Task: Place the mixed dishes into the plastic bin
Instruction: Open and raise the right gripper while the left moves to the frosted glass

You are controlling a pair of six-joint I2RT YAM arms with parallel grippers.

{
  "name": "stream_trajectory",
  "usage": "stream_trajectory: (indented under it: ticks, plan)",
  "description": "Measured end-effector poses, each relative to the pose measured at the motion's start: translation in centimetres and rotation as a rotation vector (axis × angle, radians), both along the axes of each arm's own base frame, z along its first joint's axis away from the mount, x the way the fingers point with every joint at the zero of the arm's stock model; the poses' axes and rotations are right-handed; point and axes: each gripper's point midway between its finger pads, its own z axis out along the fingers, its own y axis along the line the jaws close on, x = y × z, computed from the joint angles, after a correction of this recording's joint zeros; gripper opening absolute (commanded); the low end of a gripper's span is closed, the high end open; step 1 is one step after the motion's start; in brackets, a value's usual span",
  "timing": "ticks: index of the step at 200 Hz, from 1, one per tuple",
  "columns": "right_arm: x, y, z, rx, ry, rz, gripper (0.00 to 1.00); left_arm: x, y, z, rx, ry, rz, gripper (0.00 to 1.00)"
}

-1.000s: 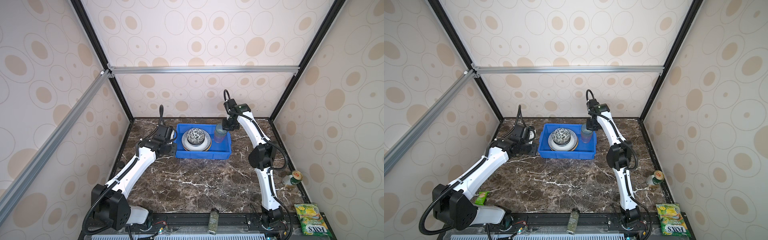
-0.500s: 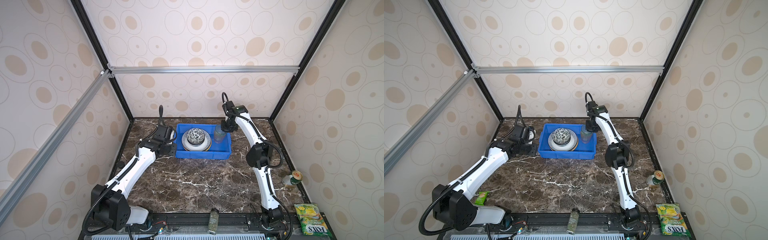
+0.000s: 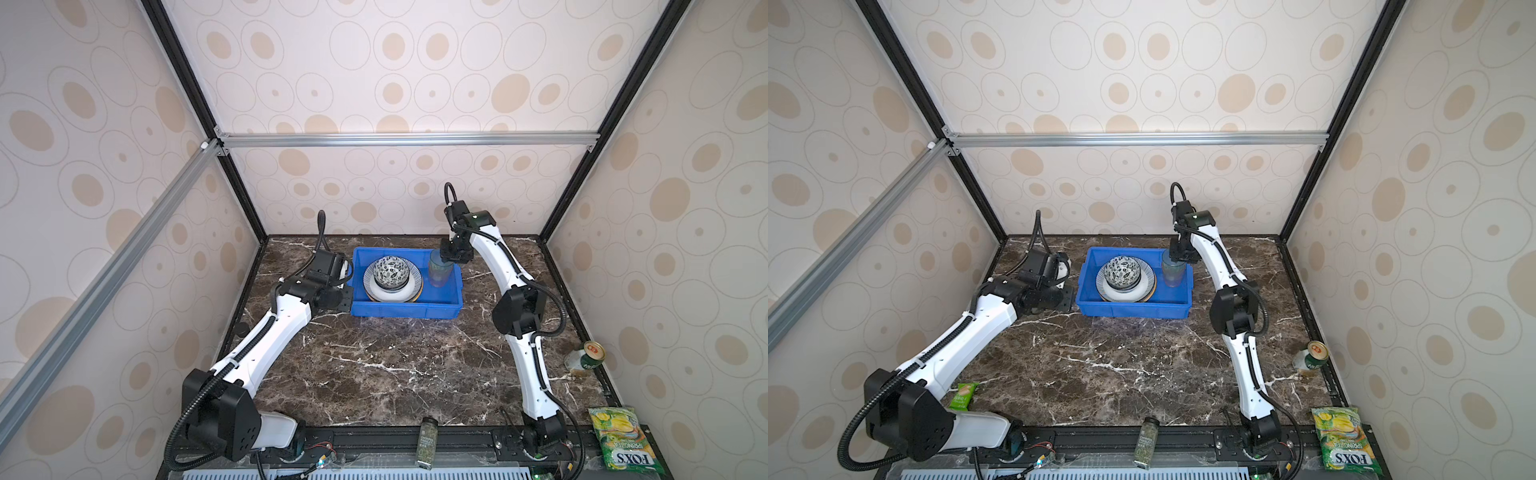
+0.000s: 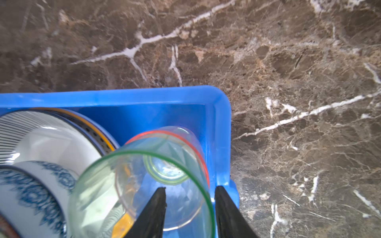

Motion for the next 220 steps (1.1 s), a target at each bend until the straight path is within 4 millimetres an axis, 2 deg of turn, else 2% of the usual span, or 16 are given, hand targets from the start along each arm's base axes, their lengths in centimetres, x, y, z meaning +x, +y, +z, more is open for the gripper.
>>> stream_trajectory:
  ticks: [44,67,90,118,162,188,220]
  plan:
    - [-0.3,0.2,5.7,0.054,-0.115,-0.001,0.43,0.0,0.9,-0.1,0.008,0.008,0.05,0.35]
    - [-0.9,0.2,8.5,0.084,-0.168,0.006,0.44,0.2,2.3,-0.2,0.005,0.014,0.111,0.37]
    - [-2.0,0.4,10.4,0.117,-0.189,0.024,0.44,0.4,3.8,-0.3,-0.002,0.02,0.177,0.41]
    - [-3.6,0.5,11.3,0.142,-0.19,0.056,0.44,0.7,6.0,-0.1,-0.019,0.019,0.269,0.43]
    - [-6.7,1.1,11.7,0.201,-0.179,0.126,0.45,1.0,9.2,0.3,-0.056,0.004,0.396,0.47]
    - [-9.0,1.6,12.2,0.252,-0.192,0.183,0.48,1.3,11.6,-0.5,-0.112,0.008,0.481,0.48]
    - [-11.9,1.2,13.0,0.273,-0.224,0.233,0.49,1.2,14.4,-1.6,-0.148,0.021,0.583,0.48]
